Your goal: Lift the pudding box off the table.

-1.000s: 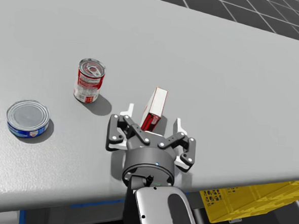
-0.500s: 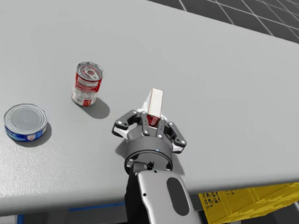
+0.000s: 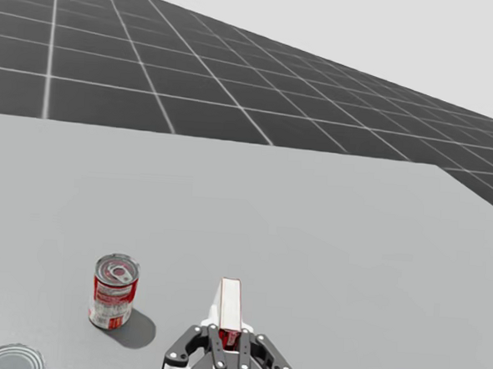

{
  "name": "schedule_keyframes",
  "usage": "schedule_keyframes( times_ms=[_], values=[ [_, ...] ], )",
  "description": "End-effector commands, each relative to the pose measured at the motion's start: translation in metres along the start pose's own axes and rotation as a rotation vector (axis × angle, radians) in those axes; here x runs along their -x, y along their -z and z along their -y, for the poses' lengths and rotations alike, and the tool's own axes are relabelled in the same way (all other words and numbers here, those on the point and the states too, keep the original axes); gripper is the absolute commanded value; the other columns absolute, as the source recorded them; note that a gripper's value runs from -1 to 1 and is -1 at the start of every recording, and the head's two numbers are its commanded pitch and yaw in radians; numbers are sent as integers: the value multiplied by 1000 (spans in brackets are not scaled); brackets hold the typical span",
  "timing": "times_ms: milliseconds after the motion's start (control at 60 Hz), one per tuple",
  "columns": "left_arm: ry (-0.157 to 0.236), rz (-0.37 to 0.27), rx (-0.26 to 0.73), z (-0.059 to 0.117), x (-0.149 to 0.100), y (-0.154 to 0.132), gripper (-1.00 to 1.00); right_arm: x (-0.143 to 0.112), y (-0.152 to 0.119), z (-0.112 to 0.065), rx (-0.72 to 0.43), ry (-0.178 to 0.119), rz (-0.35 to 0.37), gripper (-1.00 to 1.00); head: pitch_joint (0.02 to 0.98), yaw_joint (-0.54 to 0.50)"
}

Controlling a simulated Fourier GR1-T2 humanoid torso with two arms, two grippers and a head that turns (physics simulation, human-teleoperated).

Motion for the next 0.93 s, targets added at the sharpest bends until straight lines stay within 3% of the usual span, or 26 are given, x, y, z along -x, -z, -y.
schedule_keyframes(
  times_ms=[17, 267, 450, 533, 933],
  values=[
    [-2, 0, -1, 0, 0, 0, -1000, 7, -1, 3, 56, 14, -24, 1000, 505, -481],
    [-10, 1, 0, -2, 0, 0, -1000, -9, -3, 9, 29, -19, 64, 1000, 473, -485],
    [-18, 4, 0, -3, 0, 0, -1000, -47, -8, 19, -7, -38, 211, 1000, 479, -491],
    [-17, 4, 0, -3, 0, 0, -1000, -66, -11, 25, -20, -78, 319, 1000, 481, -496],
    [-14, 6, -3, -3, 0, 0, -1000, -149, -25, 42, 7, -111, 579, 1000, 476, -509]
  ],
)
